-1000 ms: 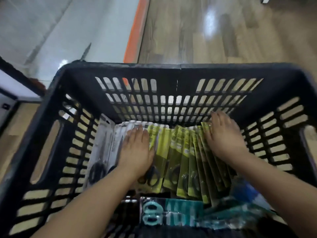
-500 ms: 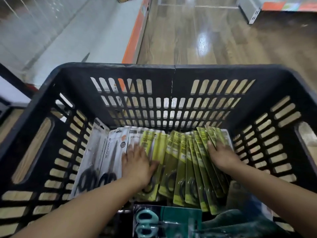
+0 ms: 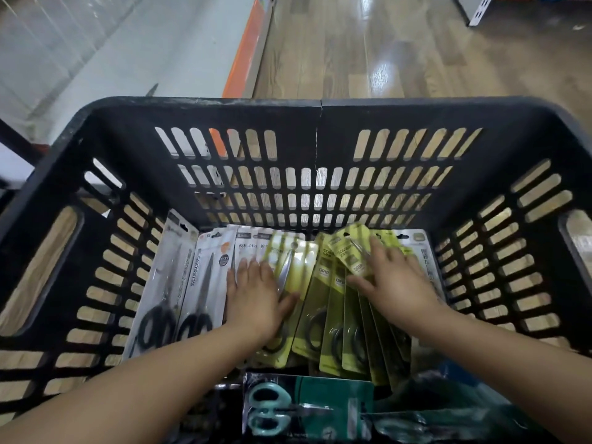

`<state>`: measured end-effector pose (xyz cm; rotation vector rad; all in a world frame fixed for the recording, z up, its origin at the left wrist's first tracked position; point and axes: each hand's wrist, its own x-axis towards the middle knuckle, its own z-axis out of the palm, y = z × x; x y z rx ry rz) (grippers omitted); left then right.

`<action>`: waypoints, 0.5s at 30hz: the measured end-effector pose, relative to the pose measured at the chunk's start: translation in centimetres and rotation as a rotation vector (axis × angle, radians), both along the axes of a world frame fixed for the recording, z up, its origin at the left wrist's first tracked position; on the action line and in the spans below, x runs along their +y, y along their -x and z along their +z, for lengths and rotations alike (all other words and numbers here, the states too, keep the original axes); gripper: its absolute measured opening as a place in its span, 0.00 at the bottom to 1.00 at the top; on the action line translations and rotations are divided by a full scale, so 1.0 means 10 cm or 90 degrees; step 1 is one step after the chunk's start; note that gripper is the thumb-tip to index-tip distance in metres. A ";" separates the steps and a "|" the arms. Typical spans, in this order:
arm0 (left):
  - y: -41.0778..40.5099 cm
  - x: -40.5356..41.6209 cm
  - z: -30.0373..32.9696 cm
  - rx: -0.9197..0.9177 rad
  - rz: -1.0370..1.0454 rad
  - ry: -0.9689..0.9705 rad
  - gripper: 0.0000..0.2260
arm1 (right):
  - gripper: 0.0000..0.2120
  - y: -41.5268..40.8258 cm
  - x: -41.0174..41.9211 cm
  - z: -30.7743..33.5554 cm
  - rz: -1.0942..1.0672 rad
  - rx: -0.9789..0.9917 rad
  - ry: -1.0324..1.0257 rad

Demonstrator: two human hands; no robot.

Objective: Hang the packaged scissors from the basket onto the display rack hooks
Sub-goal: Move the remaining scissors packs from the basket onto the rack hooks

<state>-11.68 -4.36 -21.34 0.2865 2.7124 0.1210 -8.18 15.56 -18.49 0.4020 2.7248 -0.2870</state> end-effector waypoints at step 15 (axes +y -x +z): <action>0.07 0.07 0.04 -0.078 0.083 -0.033 0.35 | 0.36 0.03 0.12 0.02 -0.135 -0.009 0.020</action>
